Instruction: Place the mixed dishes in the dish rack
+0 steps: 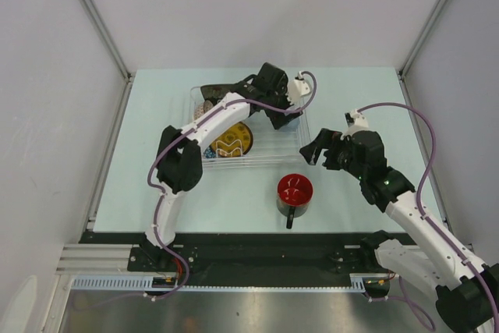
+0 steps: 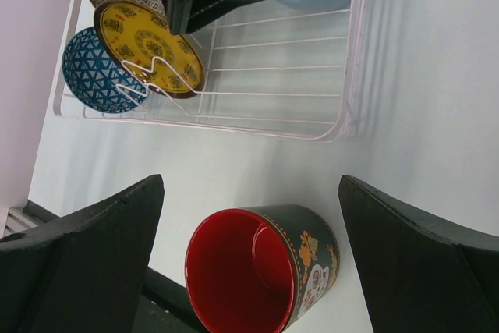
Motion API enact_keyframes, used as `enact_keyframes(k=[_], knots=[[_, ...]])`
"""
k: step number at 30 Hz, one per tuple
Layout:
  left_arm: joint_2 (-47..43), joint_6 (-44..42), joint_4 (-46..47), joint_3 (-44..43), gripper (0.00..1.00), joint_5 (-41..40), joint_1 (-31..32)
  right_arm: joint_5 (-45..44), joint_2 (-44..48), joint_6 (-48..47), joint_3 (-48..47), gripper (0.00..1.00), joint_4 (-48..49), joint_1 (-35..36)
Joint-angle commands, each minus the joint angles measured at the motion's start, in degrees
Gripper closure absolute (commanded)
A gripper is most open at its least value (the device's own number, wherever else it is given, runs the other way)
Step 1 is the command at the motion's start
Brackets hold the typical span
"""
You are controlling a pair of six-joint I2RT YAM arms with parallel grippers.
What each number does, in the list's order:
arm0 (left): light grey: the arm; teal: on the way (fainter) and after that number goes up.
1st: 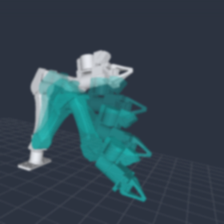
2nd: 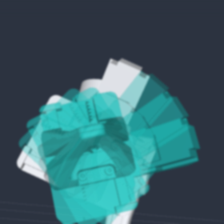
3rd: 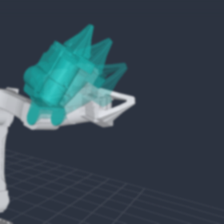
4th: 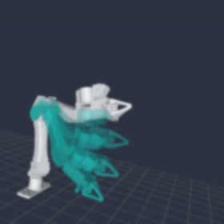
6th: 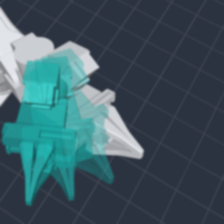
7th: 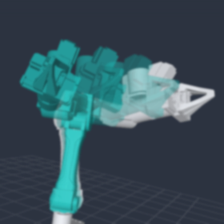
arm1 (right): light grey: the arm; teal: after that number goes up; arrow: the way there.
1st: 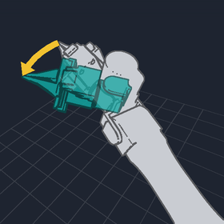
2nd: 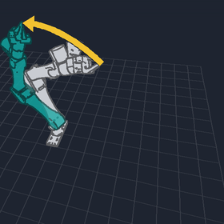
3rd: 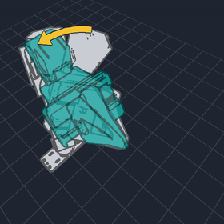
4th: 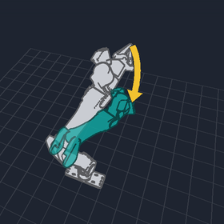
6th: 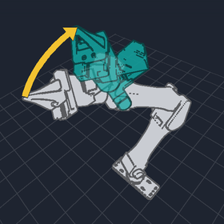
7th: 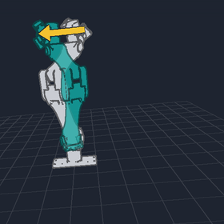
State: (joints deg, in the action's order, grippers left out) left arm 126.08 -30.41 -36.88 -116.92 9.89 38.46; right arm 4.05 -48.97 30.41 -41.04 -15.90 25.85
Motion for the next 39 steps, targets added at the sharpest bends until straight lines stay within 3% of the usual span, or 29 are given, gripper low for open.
enact_keyframes(k=[1, 26, 39], knots=[[-4.0, 2.6, 2.9, 0.5, 0.0, 2.9, 1.1, -2.1, 0.5, -0.3, 0.2, 0.0, 1.8, 0.5], [-5.1, 5.0, 4.6, 1.5, 0.0, 6.1, 1.6, -4.0, 0.7, -1.1, 0.3, 0.0, -0.5, -0.9], [-9.5, 7.2, 3.3, 9.1, 0.0, 11.7, 0.0, -4.0, 0.3, -0.5, 0.3, 0.0, -0.6, -0.7]])
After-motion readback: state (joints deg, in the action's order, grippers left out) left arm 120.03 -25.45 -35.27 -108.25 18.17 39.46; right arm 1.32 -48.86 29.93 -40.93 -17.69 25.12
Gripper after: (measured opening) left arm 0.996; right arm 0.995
